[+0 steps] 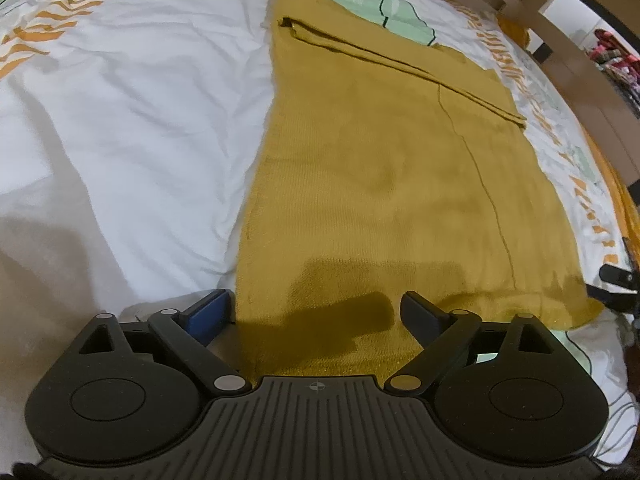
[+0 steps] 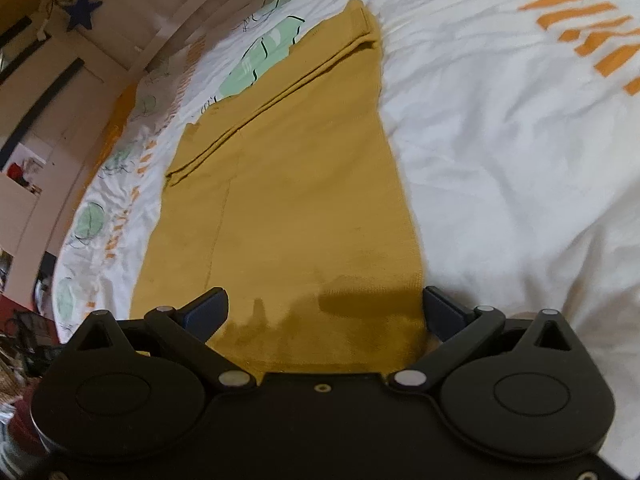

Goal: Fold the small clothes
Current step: 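Grasp the sweater hem with both grippers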

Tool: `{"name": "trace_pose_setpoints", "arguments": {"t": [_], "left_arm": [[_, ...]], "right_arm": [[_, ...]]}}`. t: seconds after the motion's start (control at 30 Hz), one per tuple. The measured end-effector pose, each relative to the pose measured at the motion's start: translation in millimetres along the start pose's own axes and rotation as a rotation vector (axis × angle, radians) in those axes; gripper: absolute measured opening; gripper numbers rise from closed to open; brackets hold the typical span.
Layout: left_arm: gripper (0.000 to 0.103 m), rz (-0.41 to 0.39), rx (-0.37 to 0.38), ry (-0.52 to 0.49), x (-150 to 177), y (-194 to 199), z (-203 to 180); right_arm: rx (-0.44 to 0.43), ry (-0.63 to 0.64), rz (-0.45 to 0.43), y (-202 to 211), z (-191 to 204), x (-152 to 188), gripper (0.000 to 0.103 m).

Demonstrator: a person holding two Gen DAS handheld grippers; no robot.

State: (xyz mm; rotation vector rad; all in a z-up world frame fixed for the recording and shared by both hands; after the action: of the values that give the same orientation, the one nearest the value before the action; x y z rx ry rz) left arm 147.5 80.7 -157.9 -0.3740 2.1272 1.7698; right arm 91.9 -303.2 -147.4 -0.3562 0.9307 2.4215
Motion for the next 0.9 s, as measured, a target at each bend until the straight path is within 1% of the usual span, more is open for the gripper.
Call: {"name": "trace_pose_setpoints", "arguments": {"t": [0.07,0.1,0.13,0.17,0.2,0.23,0.27,0.3,0.33,0.43,0.47,0.5,0.57,0.67,0.77,0.8,0.9], "left_arm": [[0.091,0.000,0.001,-0.010,0.3,0.6,-0.6],[0.089,-0.004,0.007,-0.009,0.7,1.4,-0.6],[0.084,-0.008,0.015,-0.007,0.9,2.6,0.5],[0.078,-0.014,0.023,-0.002,0.8,3.7,1.2],[0.063,-0.022,0.021,0.008,1.0,5.1,2.7],[0.048,-0.028,0.016,0.019,0.8,6.5,4.6],[0.042,-0.031,0.016,0.036,1.2,7.4,7.2],[0.030,-0.030,0.024,0.054,1.4,7.6,9.0],[0.022,-0.025,0.038,0.073,1.8,7.5,11.7],[0.014,-0.020,0.061,0.101,1.1,7.7,14.0],[0.013,-0.024,0.064,0.097,1.0,8.1,13.1],[0.010,-0.030,0.063,0.088,1.2,9.2,11.3],[0.008,-0.049,0.062,0.069,0.6,12.6,7.5],[0.007,-0.108,0.070,0.059,-4.3,23.0,4.0],[0.007,-0.176,0.093,0.086,-13.0,38.3,5.0],[0.007,-0.193,0.099,0.097,-15.6,42.5,6.2],[0.007,-0.225,0.090,0.127,-20.8,51.9,12.5]], "right_arm": [[-0.006,0.001,-0.003,1.3,1.2,0.8,0.102],[-0.009,0.002,-0.008,2.6,1.8,1.1,0.099],[-0.015,0.000,-0.013,3.7,2.1,1.1,0.096],[-0.023,-0.005,-0.015,5.1,2.5,1.8,0.087],[-0.030,-0.014,-0.018,6.5,2.2,2.7,0.078],[-0.030,-0.019,-0.021,7.8,1.5,3.2,0.074],[-0.025,-0.019,-0.024,9.1,1.2,3.2,0.068],[-0.021,-0.018,-0.022,9.4,1.8,3.6,0.064],[-0.018,-0.014,-0.018,9.6,2.9,4.6,0.062],[-0.005,0.002,0.002,7.2,6.4,6.7,0.051],[0.003,0.005,0.003,7.1,6.6,7.3,0.035],[0.000,0.006,0.008,7.0,7.3,8.3,0.008],[-0.023,0.009,0.003,7.6,11.1,10.8,0.010],[-0.040,0.025,-0.035,14.5,17.9,8.3,0.010],[-0.080,0.005,-0.114,28.4,22.2,-1.8,0.010],[-0.090,-0.003,-0.141,33.5,22.3,-5.9,0.008],[-0.071,-0.002,-0.180,44.1,19.8,-13.5,0.008]]}}
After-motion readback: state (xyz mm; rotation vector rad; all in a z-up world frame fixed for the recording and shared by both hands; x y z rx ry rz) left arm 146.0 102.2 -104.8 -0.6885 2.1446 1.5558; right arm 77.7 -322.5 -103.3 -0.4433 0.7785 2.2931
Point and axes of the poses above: each gripper's, at about its wrist camera, not at the fingertips, and y roughly against the way its jaws point, z to its left, x to its underside, the point moved 9 cm from there along -y, roughly the way its jaws point, and after that the axes turned 11 degrees about -x, right-handed, at the moved point
